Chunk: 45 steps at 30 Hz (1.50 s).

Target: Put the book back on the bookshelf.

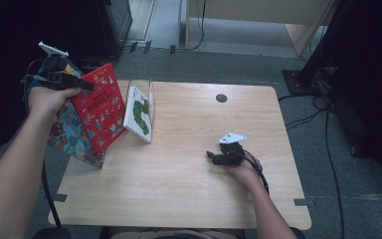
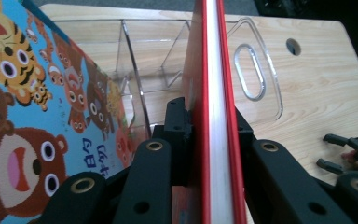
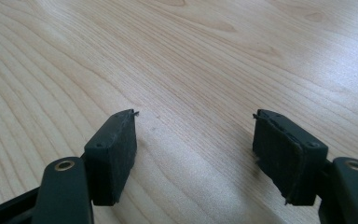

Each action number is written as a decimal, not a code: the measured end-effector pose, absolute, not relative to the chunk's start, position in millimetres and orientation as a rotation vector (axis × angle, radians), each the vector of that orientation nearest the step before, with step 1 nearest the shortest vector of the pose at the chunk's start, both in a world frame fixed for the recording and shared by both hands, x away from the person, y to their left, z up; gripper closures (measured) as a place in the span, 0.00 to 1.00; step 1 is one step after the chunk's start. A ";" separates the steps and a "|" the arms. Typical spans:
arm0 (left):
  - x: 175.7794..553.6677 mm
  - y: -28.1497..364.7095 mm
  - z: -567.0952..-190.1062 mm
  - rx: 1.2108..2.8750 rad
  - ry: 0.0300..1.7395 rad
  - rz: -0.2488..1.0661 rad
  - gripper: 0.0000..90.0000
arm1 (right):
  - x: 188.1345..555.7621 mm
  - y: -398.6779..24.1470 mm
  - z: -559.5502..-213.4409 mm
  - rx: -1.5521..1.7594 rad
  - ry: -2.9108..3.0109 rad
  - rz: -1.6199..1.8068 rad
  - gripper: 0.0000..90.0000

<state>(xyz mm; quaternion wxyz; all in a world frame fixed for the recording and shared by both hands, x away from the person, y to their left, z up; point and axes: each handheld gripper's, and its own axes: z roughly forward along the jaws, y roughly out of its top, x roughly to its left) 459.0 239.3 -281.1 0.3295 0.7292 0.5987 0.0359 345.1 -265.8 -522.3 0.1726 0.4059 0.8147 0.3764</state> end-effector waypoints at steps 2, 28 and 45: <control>460.9 238.3 -279.8 1.930 1.564 0.072 0.84 | 345.1 -265.8 -522.3 1.152 2.312 1.068 0.34; 475.7 232.8 -279.0 2.190 1.618 -0.109 0.84 | 345.4 -266.0 -522.3 1.142 2.318 1.071 0.35; 477.1 238.5 -274.3 2.140 1.696 -0.172 0.88 | 345.5 -265.8 -522.3 1.140 2.321 1.072 0.35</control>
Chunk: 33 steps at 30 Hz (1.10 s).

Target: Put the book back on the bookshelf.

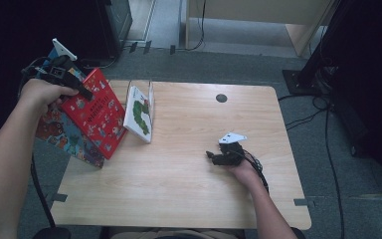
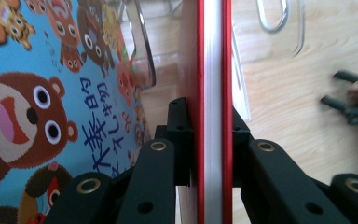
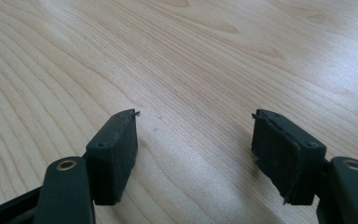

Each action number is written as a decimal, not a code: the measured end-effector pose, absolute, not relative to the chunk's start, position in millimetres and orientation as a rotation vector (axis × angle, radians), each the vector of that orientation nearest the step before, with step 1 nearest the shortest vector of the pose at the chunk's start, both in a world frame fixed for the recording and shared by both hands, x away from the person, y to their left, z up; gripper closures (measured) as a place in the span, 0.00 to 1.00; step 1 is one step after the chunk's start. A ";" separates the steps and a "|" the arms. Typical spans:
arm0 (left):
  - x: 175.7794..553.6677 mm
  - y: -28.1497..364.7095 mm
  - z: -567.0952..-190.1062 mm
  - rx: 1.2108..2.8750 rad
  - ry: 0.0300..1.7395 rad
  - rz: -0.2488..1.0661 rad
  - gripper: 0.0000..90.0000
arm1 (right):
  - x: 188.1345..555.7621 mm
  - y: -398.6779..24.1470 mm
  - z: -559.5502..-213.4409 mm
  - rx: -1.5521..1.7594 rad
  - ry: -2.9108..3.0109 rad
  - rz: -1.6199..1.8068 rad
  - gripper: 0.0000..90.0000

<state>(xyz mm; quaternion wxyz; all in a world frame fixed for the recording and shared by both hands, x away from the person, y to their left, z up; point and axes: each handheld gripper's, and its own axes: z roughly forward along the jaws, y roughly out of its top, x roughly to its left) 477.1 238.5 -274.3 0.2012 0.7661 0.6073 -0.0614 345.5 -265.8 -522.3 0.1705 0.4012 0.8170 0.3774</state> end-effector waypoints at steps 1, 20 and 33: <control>477.1 238.8 -272.4 2.132 1.694 -0.162 0.88 | 345.5 -265.8 -522.3 1.140 2.321 1.072 0.35; 503.4 223.5 -274.5 2.028 1.770 -0.094 0.88 | 343.4 -262.7 -522.3 1.148 2.312 1.071 0.35; 518.0 225.9 -290.9 1.965 1.782 -0.082 0.87 | 337.5 -261.1 -522.4 1.161 2.307 1.067 0.34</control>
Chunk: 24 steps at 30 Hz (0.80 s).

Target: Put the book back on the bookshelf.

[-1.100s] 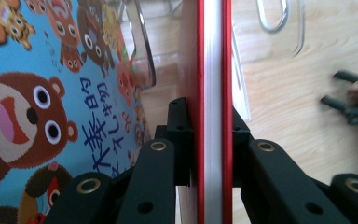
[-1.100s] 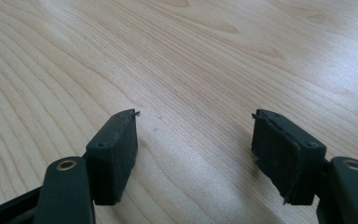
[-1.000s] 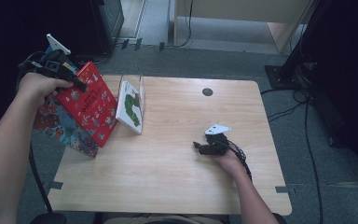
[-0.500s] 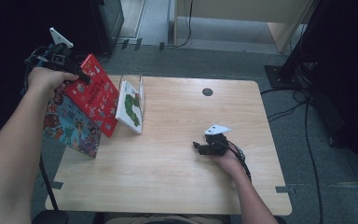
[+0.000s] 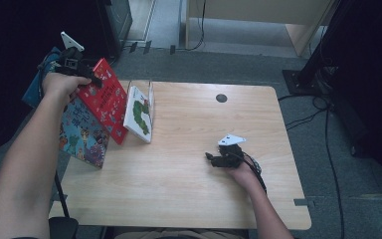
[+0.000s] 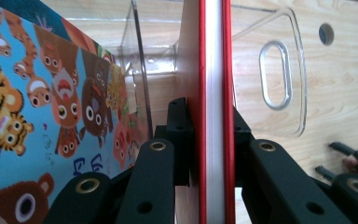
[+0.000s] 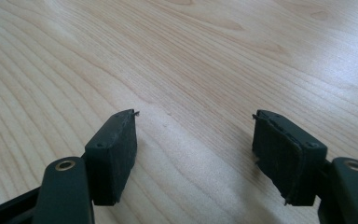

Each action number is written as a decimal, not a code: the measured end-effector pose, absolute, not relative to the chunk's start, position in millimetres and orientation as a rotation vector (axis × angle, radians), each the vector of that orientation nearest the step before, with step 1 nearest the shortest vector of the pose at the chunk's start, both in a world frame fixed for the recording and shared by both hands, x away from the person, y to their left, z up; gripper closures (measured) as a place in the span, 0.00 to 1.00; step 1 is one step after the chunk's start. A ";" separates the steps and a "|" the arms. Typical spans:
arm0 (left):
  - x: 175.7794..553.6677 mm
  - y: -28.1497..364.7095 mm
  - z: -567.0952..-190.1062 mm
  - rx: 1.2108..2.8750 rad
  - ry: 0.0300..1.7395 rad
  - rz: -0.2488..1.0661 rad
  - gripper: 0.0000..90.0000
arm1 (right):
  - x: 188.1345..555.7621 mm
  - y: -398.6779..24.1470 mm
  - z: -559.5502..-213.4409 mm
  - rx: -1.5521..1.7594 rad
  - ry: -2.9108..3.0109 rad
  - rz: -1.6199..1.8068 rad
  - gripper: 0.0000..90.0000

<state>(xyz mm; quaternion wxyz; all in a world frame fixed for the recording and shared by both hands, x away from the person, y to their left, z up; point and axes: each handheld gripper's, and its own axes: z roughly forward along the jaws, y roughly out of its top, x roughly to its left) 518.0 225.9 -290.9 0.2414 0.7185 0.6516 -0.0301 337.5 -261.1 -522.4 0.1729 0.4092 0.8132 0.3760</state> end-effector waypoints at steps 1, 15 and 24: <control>517.9 226.4 -291.4 1.951 1.791 -0.080 0.87 | 337.2 -261.1 -522.4 1.159 2.307 1.067 0.34; 515.2 236.3 -295.3 1.939 1.800 -0.116 0.86 | 335.5 -261.3 -522.4 1.160 2.304 1.066 0.34; 515.7 238.1 -296.0 1.925 1.810 -0.124 0.85 | 335.6 -261.4 -522.4 1.160 2.305 1.066 0.34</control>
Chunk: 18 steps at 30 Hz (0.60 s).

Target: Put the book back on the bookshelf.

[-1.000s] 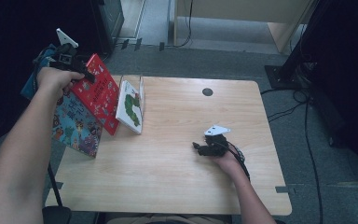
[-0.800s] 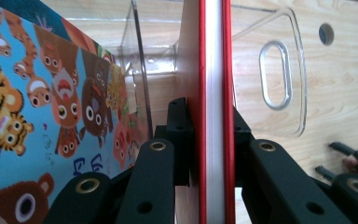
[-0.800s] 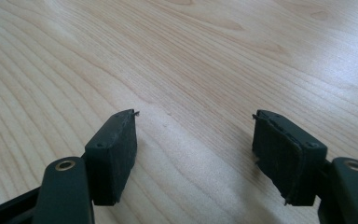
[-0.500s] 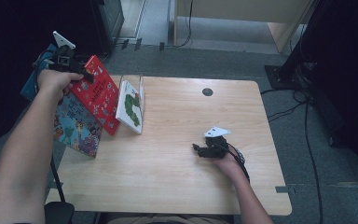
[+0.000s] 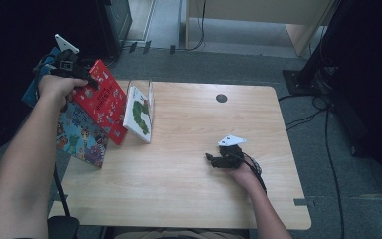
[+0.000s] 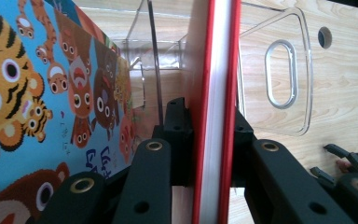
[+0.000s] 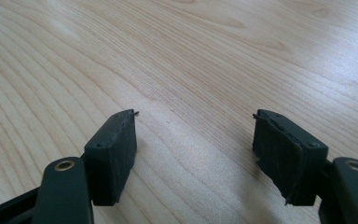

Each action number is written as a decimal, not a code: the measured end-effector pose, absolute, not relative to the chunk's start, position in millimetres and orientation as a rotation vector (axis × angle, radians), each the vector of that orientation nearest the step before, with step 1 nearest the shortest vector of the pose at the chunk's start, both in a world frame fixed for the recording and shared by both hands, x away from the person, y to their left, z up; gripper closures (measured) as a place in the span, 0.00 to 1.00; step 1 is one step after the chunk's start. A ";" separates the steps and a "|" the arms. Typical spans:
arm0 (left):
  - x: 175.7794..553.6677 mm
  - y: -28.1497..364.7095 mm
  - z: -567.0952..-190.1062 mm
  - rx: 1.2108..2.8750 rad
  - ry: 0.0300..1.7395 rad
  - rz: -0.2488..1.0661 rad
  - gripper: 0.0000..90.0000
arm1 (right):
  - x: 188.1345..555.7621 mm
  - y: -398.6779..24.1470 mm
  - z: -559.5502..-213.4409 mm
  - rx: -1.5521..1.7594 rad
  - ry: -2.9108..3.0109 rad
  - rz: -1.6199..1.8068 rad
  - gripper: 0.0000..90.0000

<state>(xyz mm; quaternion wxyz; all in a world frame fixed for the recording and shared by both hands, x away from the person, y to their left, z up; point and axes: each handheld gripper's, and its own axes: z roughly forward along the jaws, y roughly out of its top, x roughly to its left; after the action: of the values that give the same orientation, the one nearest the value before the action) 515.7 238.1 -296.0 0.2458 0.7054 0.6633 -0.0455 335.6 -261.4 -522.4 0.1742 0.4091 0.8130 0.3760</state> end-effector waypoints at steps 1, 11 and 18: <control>515.8 238.9 -296.1 1.926 1.810 -0.126 0.85 | 335.6 -261.3 -522.4 1.161 2.304 1.067 0.34; 516.3 244.0 -297.7 1.924 1.809 -0.116 0.81 | 335.6 -261.3 -522.4 1.161 2.304 1.067 0.34; 515.7 245.3 -297.6 1.928 1.779 -0.125 0.76 | 335.5 -261.2 -522.4 1.162 2.304 1.068 0.34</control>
<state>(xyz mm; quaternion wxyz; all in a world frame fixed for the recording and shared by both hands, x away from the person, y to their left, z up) 515.7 245.3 -297.6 0.2546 0.7099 0.6551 -0.0460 335.5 -261.2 -522.4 0.1735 0.4098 0.8126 0.3765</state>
